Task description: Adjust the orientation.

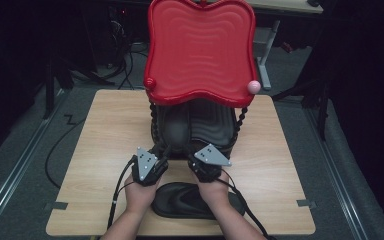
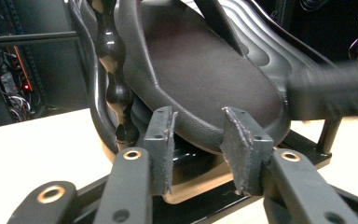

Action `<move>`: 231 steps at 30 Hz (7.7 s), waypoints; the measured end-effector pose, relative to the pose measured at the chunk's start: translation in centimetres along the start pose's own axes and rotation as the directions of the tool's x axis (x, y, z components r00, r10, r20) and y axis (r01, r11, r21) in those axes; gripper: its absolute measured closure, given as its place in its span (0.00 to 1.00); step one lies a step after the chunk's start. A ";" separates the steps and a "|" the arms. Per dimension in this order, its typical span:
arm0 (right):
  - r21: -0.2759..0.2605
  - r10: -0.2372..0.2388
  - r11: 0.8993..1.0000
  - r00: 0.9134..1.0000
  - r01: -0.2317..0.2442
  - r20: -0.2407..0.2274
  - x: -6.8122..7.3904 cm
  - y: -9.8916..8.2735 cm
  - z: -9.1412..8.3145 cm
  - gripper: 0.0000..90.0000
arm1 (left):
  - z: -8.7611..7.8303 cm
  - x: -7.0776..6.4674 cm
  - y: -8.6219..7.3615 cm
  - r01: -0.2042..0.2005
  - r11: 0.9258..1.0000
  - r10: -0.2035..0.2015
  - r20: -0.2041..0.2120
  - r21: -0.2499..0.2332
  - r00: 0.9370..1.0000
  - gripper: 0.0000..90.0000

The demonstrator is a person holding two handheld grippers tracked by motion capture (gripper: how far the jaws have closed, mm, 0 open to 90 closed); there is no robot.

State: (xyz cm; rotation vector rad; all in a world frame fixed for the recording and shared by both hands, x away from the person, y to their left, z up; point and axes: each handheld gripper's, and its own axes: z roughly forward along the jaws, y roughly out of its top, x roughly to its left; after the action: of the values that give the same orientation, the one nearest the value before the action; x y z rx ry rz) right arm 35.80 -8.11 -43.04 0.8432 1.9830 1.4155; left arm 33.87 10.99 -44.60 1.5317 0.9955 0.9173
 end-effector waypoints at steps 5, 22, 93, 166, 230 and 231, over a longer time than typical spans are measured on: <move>0.030 -0.020 0.999 0.999 0.021 -0.038 1.5 -0.7 0.7 1.00 | 0.4 0.1 0.4 -0.003 1.000 0.003 0.001 0.010 1.000 0.75; 0.062 -0.006 0.998 1.000 0.004 0.028 0.3 1.2 4.5 0.99 | -5.7 3.0 -2.3 -0.026 0.997 0.028 -0.025 0.066 0.999 0.64; 0.276 0.108 0.956 0.994 -0.094 -0.035 -5.9 -8.8 -10.1 0.59 | -9.9 -2.7 -7.6 -0.088 0.905 0.029 0.148 0.416 0.989 0.34; 0.152 0.010 0.988 0.997 -0.021 0.075 -5.3 -5.3 -13.9 0.93 | -5.7 0.9 -5.5 -0.050 0.941 0.015 0.108 0.336 0.994 0.45; 0.000 0.141 0.989 0.955 -0.146 0.262 -6.9 -1.2 -6.9 0.80 | 5.9 -5.8 3.2 0.057 0.978 -0.078 0.099 0.200 0.992 0.93; -0.007 0.140 0.990 0.953 -0.143 0.268 -7.0 -1.2 -6.8 0.81 | 6.0 -5.7 3.2 0.061 0.977 -0.083 0.100 0.203 0.992 0.91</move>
State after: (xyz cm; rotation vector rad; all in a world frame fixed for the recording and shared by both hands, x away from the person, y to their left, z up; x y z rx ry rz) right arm 35.07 -17.80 -41.63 1.1386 1.7573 1.2896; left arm 37.73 3.25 -42.77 1.6828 1.0832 0.6919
